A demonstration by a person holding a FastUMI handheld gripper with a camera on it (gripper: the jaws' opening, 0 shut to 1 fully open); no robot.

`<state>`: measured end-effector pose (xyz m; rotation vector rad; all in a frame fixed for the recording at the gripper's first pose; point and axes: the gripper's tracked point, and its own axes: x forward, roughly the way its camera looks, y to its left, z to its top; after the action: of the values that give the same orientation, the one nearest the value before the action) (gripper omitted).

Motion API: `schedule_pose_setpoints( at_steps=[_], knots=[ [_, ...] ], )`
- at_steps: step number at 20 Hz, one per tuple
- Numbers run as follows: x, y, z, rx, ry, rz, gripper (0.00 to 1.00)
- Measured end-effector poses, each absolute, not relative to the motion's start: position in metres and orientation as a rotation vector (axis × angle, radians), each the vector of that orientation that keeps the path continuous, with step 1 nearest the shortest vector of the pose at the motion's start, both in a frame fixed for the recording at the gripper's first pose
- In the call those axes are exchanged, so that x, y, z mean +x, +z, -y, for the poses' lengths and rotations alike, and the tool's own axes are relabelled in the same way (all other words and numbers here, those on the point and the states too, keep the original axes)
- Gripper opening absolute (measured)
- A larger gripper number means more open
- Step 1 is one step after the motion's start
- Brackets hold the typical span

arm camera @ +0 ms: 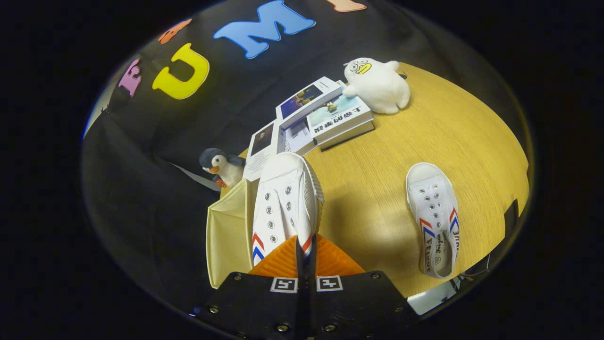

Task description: Open the storage box then place both shoes into the box .Put the left shoe in first, then the right shoe, with the right side of both shoes facing outward in a uniform manner.

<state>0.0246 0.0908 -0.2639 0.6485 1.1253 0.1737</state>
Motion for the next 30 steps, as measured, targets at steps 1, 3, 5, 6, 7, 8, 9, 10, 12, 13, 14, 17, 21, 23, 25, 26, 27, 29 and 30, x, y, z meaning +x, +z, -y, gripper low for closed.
schedule_pose_setpoints(
  at_steps=[1, 3, 5, 6, 7, 8, 9, 10, 12, 13, 14, 17, 21, 23, 25, 26, 27, 29, 30],
  knots=[
    [0.028, -0.257, -0.097, 0.653, 0.178, -1.118, 0.0],
    [0.033, -0.245, -0.114, 0.667, 0.202, -1.109, 0.0],
    [0.038, -0.238, -0.128, 0.657, 0.22, -1.103, 0.0],
    [0.039, -0.237, -0.135, 0.642, 0.226, -1.103, 0.0],
    [0.04, -0.237, -0.144, 0.629, 0.232, -1.105, 0.0],
    [0.04, -0.236, -0.153, 0.618, 0.244, -1.109, 0.0],
    [0.04, -0.236, -0.162, 0.614, 0.251, -1.111, 0.0],
    [0.04, -0.237, -0.172, 0.61, 0.261, -1.116, 0.0],
    [0.041, -0.24, -0.19, 0.594, 0.279, -1.126, 0.0],
    [0.041, -0.243, -0.198, 0.58, 0.284, -1.131, 0.0],
    [0.04, -0.247, -0.206, 0.561, 0.291, -1.138, 0.0],
    [0.035, -0.257, -0.229, 0.522, 0.304, -1.161, 0.0],
    [0.028, -0.273, -0.255, 0.491, 0.311, -1.19, 0.0],
    [0.023, -0.285, -0.266, 0.466, 0.307, -1.211, 0.0],
    [0.02, -0.296, -0.274, 0.45, 0.297, -1.229, 0.0],
    [0.019, -0.302, -0.277, 0.445, 0.29, -1.236, 0.0],
    [0.018, -0.305, -0.28, 0.439, 0.282, -1.237, 0.0],
    [0.018, -0.315, -0.284, 0.428, 0.265, -1.245, 0.0],
    [0.016, -0.319, -0.288, 0.424, 0.263, -1.252, 0.0]
  ],
)
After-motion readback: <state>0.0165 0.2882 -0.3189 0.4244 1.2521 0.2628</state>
